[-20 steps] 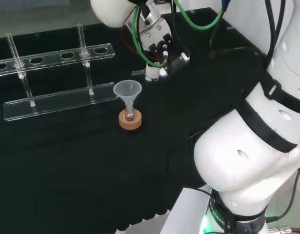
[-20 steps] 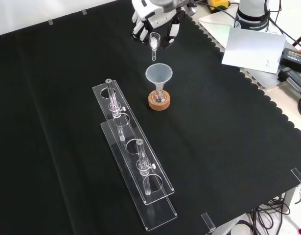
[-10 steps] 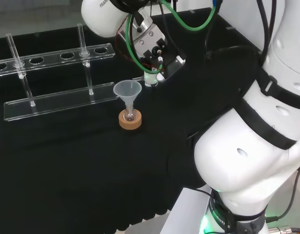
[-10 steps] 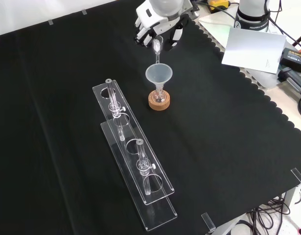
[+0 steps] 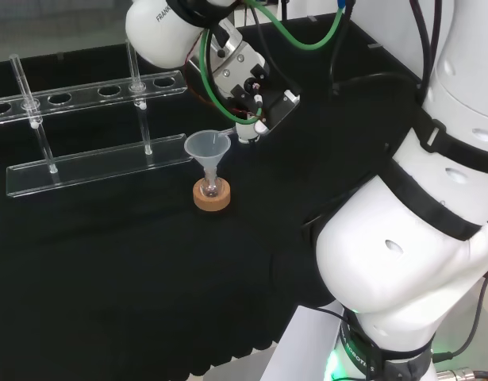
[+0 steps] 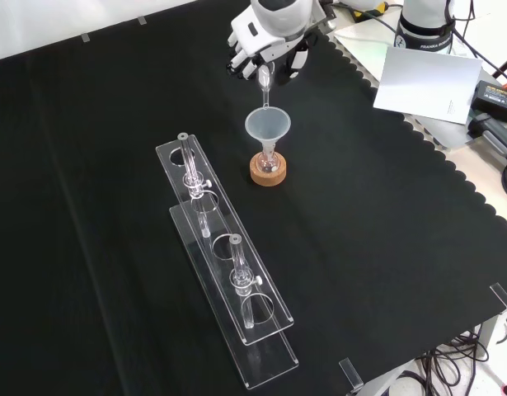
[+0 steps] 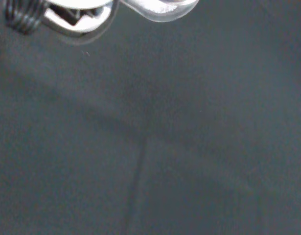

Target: Pour all the NaCl from the weighing funnel into the round-bottom flask.

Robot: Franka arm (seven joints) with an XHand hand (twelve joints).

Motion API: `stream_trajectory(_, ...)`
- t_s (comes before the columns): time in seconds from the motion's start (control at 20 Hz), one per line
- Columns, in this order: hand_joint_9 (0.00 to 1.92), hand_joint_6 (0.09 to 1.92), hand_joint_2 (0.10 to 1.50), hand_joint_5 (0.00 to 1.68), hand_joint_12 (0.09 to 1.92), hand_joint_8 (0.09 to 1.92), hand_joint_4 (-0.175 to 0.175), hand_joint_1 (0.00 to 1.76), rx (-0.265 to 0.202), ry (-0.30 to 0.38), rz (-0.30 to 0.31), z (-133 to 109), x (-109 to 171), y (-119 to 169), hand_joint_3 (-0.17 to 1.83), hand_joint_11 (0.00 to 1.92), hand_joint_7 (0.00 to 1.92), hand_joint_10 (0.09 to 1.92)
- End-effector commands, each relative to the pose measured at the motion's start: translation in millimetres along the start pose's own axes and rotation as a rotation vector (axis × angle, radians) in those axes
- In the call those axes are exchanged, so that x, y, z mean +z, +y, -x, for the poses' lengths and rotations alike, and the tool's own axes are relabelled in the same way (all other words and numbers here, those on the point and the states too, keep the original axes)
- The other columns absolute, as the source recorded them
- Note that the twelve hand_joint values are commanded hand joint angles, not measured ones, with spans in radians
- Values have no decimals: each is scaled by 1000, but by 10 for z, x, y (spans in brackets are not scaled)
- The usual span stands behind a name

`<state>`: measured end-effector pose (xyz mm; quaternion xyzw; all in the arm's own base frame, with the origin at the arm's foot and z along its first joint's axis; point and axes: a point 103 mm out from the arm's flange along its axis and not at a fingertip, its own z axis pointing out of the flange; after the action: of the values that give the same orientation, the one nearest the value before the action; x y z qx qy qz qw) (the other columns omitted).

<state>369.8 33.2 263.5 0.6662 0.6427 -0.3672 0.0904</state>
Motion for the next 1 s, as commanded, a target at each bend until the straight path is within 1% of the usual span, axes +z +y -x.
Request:
stream_trajectory(0.05,1050,726,739,1217,999,644,175,1105,-1,-22,-5,-17,-14,-4,537,892,655,264)
stream_trajectory(0.55,1049,729,739,1215,997,644,175,1104,-12,-74,-9,-96,-107,5,538,893,654,261)
stream_trajectory(0.8,1048,731,739,1214,997,644,175,1104,-11,-89,-13,-101,-132,8,539,893,653,260)
stream_trajectory(1.0,1048,733,739,1213,996,644,175,1104,-10,-118,-22,-118,-159,15,539,893,651,258)
